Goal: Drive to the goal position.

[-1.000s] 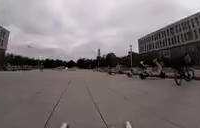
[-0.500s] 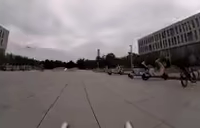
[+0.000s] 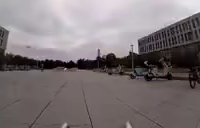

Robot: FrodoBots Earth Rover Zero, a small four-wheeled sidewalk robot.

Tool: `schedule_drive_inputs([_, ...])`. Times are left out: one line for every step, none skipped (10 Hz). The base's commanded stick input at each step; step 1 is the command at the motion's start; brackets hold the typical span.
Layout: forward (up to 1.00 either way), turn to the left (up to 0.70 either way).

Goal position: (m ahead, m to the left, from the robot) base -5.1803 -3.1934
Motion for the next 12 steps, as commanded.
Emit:
schedule_drive_inputs([0.70, 0.00])
schedule_drive_inputs([0.70, 0.00])
schedule_drive_inputs([0.70, 0.01])
schedule_drive_inputs([0.70, 0.03])
schedule_drive_inputs([0.70, 0.03])
schedule_drive_inputs([0.70, 0.03])
schedule_drive_inputs([0.70, 0.03])
schedule_drive_inputs([0.70, 0.03])
schedule_drive_inputs([0.70, 0.03])
schedule_drive_inputs([0.70, 0.03])
schedule_drive_inputs([0.70, 0.05])
schedule_drive_inputs([0.70, 0.14])
